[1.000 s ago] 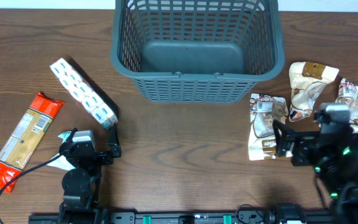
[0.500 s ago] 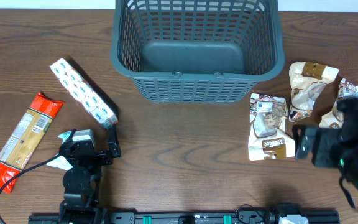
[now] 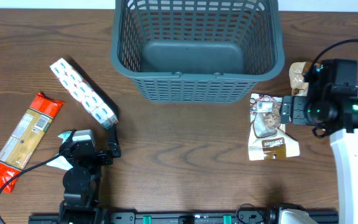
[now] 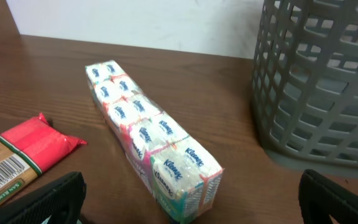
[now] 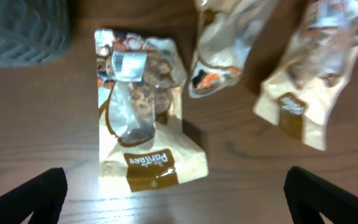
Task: Pack container
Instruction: 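Reach the right gripper to the front beige pouch and grasp it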
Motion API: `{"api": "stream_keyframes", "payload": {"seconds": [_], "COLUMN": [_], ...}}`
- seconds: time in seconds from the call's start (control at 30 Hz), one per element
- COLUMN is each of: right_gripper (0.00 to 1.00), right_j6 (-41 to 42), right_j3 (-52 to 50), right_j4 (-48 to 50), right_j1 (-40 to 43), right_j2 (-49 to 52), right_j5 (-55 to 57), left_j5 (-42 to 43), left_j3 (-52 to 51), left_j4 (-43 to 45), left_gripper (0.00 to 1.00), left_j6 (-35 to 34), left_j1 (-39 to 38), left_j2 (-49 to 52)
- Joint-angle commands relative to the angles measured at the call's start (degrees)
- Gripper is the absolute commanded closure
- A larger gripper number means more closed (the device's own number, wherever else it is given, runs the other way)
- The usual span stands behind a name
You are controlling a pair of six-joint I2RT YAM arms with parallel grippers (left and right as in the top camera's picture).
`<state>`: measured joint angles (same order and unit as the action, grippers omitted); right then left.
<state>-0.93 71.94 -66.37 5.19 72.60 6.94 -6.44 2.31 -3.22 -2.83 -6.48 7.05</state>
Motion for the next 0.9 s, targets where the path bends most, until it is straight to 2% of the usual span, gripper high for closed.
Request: {"api": "stream_keyframes", "payload": {"seconds": [0.0,0.13,0.37,0.87], "right_gripper": [0.01,0.01,0.01,0.01], "right_j6": [-2.62,-2.56,-1.27,-1.27], "right_j3": [-6.21,-14.16,-22.21,-22.93], "right_j4": [4.24,13.33,25.11,35.12], "right_j1": [0.63,0.63,0.87,0.87], "right_j2": [-0.63,-0.44,1.11,20.24], "right_j5": [-3.15,-3.32,-3.34,-3.37], "left_j5": [-1.36,-1.36,-1.36,-1.33], "left_j3": [-0.44,-0.44,-0.44,-0.44], "left_j4": [-1.49,-1.49,-1.51,-1.51], "left_gripper": [0.02,0.01,0.02,0.02], "left_j6": [-0.28,-0.28,-0.31,-0.31], "left_j1": [0.20,0.20,0.20,0.20], "left_j2": [0.15,0.15,0.15,0.15]}}
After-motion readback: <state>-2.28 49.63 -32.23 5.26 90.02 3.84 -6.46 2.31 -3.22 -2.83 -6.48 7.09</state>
